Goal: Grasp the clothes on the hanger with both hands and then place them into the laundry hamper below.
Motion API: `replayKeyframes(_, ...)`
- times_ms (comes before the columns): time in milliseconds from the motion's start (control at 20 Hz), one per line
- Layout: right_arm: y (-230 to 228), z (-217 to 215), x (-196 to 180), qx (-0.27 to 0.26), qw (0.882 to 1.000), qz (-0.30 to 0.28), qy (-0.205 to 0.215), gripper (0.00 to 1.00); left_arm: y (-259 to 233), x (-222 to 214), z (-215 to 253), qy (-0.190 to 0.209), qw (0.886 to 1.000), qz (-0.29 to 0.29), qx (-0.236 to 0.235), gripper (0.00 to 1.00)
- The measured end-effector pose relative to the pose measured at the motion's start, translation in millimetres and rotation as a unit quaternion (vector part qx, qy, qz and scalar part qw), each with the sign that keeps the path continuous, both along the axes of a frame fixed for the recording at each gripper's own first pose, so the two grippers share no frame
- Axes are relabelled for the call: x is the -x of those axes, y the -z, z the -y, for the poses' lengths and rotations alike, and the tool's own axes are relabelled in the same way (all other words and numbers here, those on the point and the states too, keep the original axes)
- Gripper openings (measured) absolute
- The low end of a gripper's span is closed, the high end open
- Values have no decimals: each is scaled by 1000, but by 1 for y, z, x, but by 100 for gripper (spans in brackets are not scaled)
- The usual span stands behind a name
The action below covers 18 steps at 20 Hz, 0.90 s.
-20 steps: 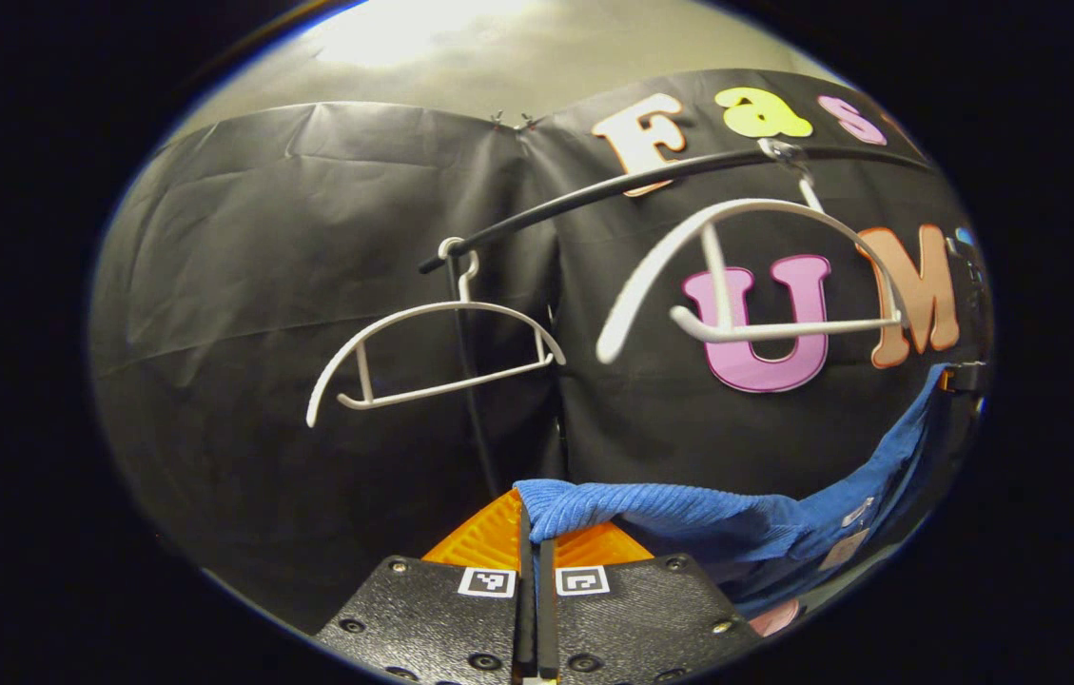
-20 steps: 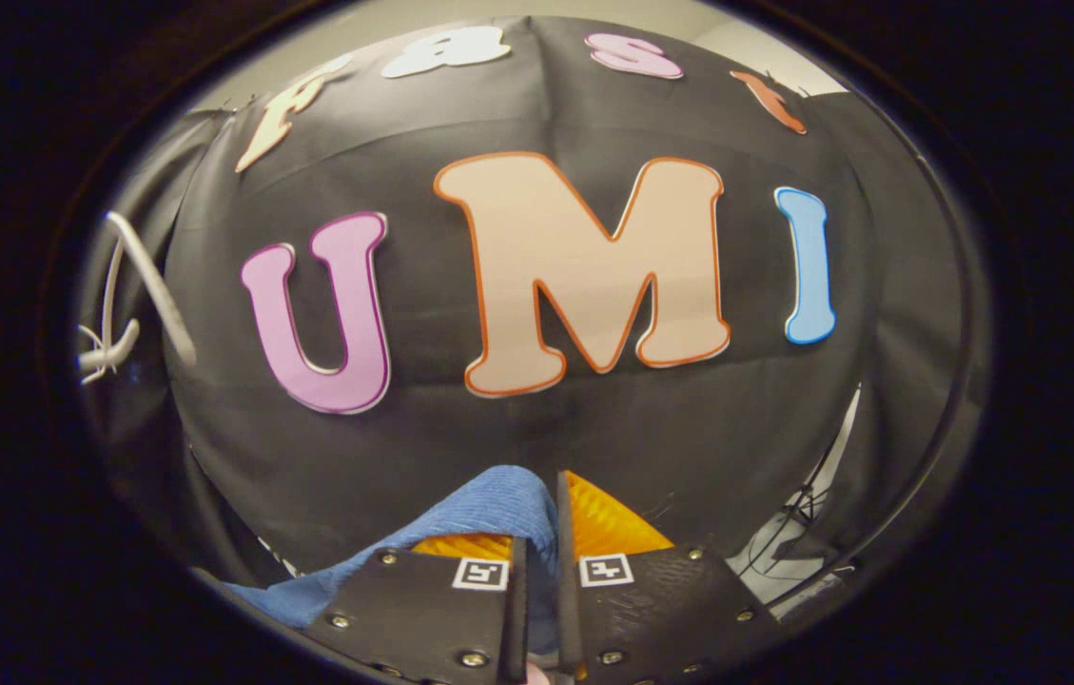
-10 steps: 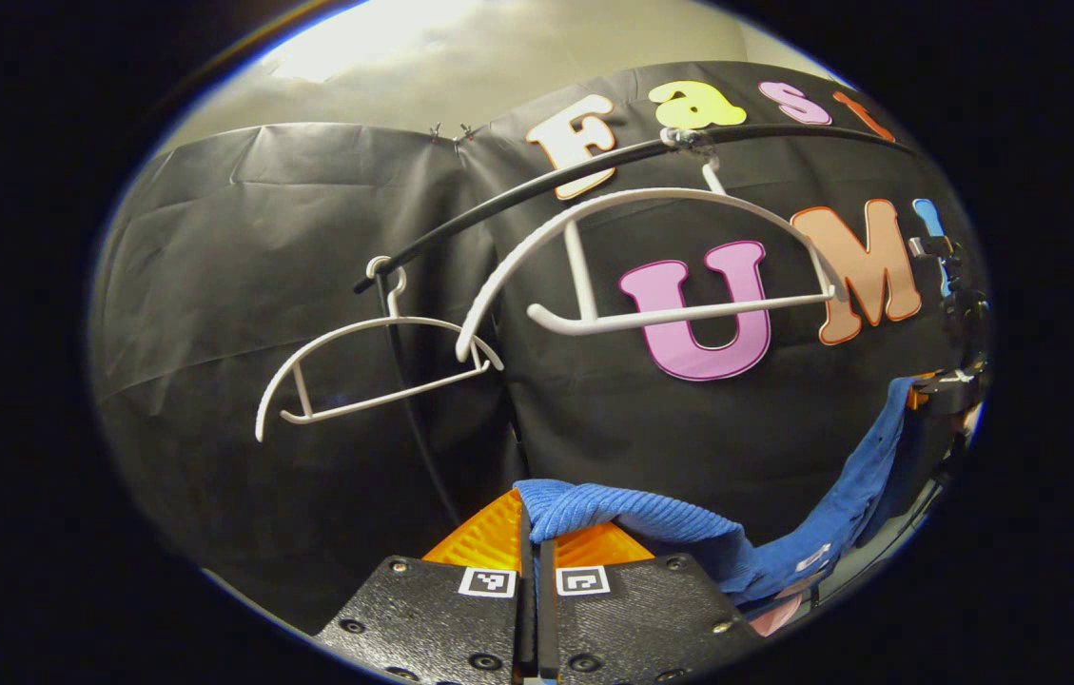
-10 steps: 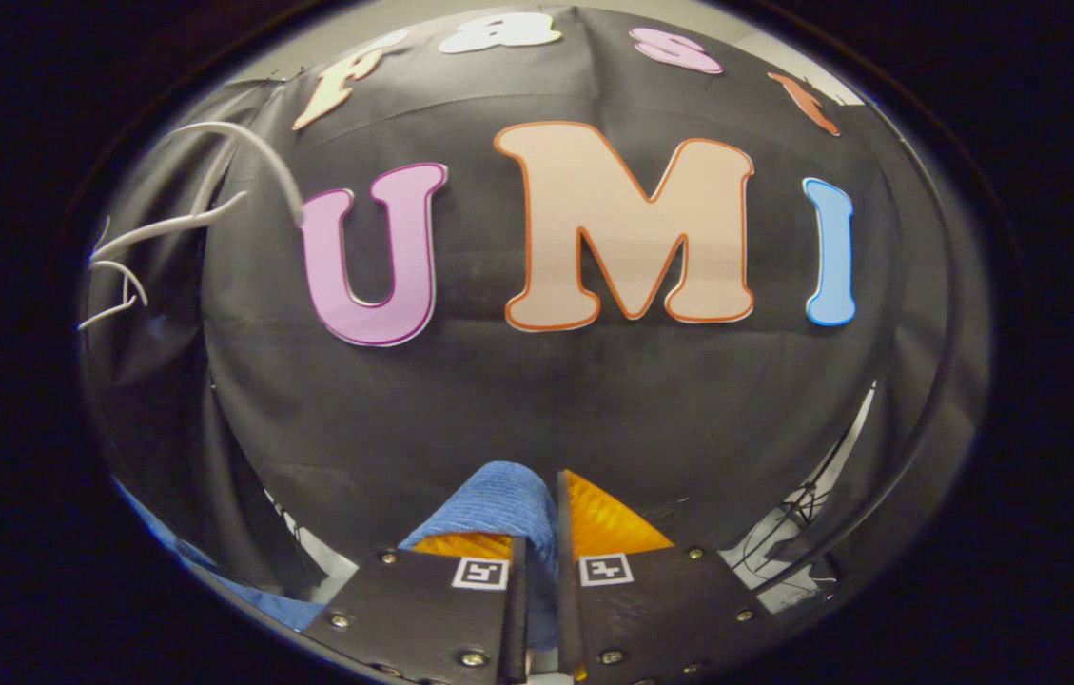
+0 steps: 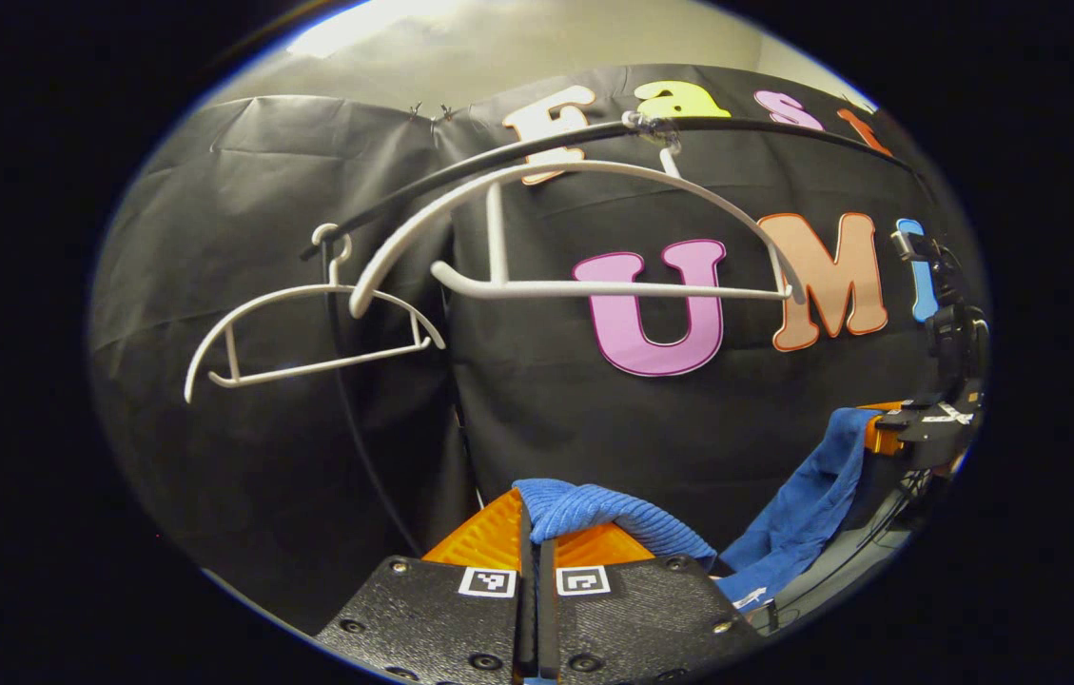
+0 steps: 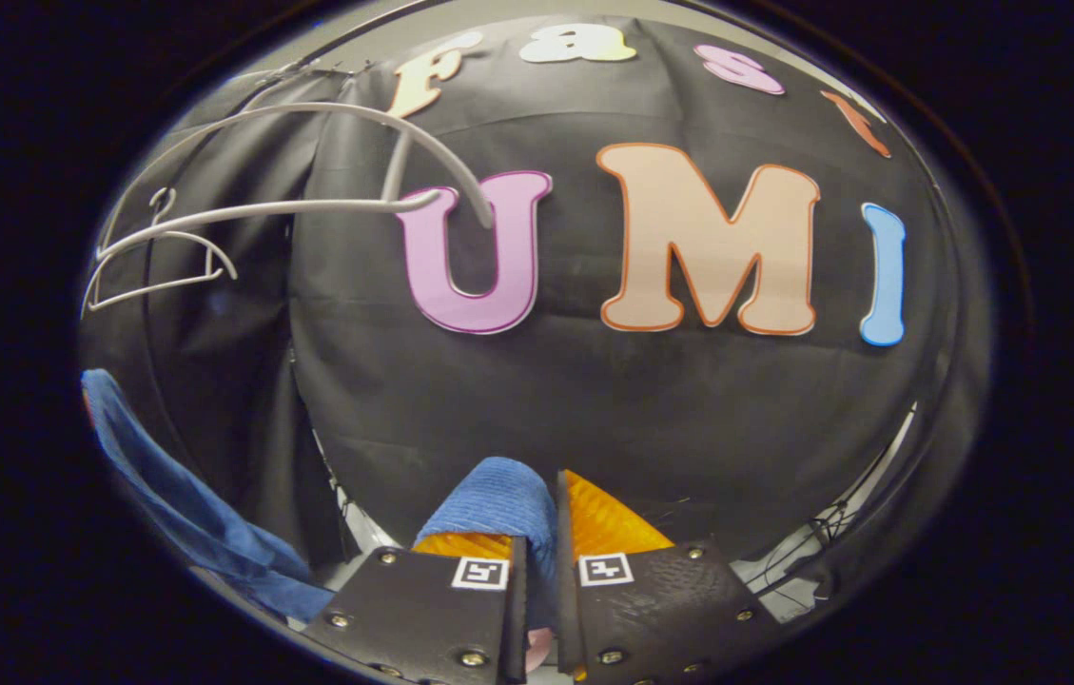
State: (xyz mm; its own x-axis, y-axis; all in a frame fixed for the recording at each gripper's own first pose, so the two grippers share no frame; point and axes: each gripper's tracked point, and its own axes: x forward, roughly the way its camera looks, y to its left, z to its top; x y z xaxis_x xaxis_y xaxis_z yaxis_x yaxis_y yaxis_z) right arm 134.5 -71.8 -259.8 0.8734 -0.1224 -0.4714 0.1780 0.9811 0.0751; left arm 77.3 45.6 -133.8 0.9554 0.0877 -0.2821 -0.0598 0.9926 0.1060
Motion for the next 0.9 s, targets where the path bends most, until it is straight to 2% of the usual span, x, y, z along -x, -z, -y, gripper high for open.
replayKeyframes(300,-7,-29,9,-10,999,1,-37,13,31,-16,21,22,998,-31,58,2)
replayKeyframes(700,-31,-61,8,-25,996,19,-83,13,68,-35,45,52,992,-70,94,4)
replayKeyframes(900,-35,-70,9,-25,994,21,-100,13,80,-33,55,60,988,-86,110,10)
